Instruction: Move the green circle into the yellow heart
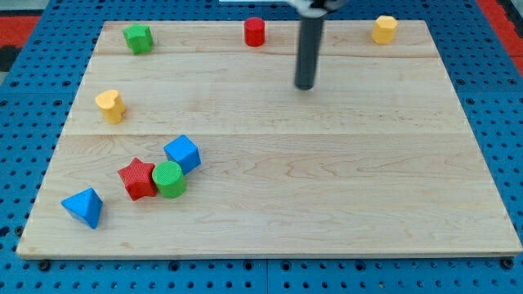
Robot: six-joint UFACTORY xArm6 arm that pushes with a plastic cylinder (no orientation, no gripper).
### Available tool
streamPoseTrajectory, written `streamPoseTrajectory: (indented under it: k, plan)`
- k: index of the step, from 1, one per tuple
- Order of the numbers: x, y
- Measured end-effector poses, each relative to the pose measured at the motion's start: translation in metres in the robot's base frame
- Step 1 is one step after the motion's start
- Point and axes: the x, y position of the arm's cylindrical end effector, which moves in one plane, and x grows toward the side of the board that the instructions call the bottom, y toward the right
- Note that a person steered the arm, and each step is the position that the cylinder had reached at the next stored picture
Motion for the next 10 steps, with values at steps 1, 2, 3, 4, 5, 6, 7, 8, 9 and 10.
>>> streamPoseTrajectory:
  k: [1, 2, 3, 4, 5, 6, 7, 8, 9, 10]
  plan:
    - [0.109, -0.027]
    - [0.173, -0.065]
    - [0.187, -0.121]
    - [0.177, -0.152]
    - [0.150, -0.183]
    - [0.123, -0.183]
    - [0.091, -0.184]
    - [0.054, -0.186]
    - [0.029, -0.193]
    - [-0.020, -0.194]
